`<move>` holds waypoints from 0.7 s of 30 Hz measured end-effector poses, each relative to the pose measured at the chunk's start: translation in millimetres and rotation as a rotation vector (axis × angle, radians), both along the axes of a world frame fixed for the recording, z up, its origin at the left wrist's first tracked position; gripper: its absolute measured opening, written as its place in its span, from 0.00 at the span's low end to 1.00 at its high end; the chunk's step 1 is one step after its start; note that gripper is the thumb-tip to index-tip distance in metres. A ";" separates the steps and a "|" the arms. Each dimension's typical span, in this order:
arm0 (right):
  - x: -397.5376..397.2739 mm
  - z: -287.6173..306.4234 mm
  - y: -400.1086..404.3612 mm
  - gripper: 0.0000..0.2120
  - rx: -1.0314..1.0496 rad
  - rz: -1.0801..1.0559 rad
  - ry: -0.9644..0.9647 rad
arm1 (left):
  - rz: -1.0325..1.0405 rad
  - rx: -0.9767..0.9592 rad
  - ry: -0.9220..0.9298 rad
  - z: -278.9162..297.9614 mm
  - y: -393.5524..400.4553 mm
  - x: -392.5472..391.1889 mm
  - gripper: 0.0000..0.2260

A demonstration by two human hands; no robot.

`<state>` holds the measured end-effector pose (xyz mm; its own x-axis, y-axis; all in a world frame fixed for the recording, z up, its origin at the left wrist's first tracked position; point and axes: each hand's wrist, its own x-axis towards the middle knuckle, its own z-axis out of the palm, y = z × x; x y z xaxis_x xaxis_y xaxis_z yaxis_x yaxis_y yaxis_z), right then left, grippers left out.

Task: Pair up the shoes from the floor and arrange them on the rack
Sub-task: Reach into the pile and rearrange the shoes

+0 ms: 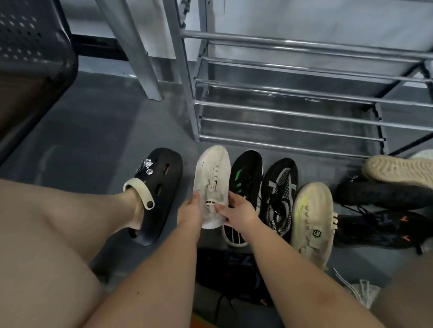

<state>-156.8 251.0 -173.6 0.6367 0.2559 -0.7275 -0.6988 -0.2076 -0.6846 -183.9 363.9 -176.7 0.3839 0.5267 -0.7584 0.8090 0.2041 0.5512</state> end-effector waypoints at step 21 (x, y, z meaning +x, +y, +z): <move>-41.4 19.8 -135.1 0.37 -0.868 0.770 -0.380 | -1.422 0.698 -0.010 24.0 -54.8 -33.9 0.30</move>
